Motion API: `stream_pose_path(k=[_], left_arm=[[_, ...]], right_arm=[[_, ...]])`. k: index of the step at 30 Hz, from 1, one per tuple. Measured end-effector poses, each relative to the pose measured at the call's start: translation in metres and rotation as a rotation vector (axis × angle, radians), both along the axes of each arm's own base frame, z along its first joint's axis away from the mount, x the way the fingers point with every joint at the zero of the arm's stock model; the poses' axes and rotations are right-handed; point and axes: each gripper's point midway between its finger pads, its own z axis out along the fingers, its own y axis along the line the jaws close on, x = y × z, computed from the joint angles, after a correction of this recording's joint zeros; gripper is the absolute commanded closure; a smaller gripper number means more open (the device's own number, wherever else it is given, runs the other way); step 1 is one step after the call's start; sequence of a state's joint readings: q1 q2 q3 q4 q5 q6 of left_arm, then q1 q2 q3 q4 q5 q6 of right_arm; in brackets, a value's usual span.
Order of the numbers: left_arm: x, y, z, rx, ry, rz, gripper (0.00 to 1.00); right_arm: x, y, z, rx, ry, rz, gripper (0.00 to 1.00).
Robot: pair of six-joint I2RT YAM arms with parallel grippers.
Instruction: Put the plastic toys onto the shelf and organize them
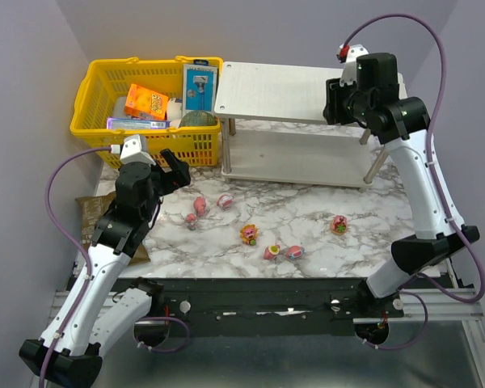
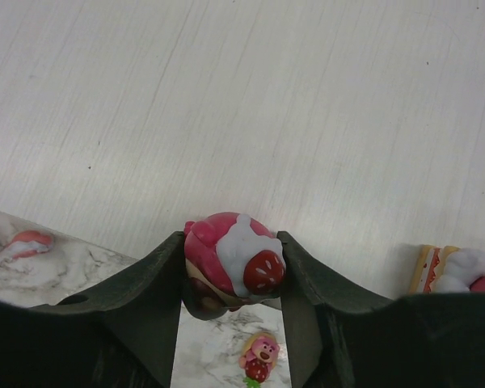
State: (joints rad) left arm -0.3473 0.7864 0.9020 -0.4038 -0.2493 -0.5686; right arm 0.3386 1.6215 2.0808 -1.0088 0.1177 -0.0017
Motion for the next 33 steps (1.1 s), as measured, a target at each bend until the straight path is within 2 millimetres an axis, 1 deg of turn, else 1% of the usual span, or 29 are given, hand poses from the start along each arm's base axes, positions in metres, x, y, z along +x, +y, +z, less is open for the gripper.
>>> stream_pose_path(k=[4,9,13,16,22,29,33], left_arm=[[0.0,0.0,0.0,0.0,0.0,0.0,0.01],[0.0,0.0,-0.0001,0.0,0.0,0.0,0.01],[0.0,0.0,-0.0001,-0.001,0.0,0.0,0.01],[0.0,-0.0002,0.0,-0.003,0.001,0.0,0.01],[0.001,-0.0007,-0.0018,-0.004,0.007,0.001,0.01],[0.0024,-0.0013,-0.0045,-0.001,0.016,0.001,0.01],[0.0029,-0.0014,-0.0054,0.0,0.019,0.002,0.01]], right_arm=[[0.0035,0.0016,0.0004,-0.015,-0.021,0.029,0.54],[0.0079,0.0038,0.0,0.0,-0.046,0.077,0.54],[0.009,-0.001,0.0005,0.029,-0.054,0.107,0.54],[0.01,-0.0025,0.0006,0.055,-0.052,0.134,0.52],[0.008,0.0022,0.0013,0.085,-0.048,0.199,0.48],[0.0046,0.0059,-0.0002,0.079,-0.042,0.247,0.39],[0.0031,0.0068,-0.0017,0.072,-0.037,0.262,0.37]])
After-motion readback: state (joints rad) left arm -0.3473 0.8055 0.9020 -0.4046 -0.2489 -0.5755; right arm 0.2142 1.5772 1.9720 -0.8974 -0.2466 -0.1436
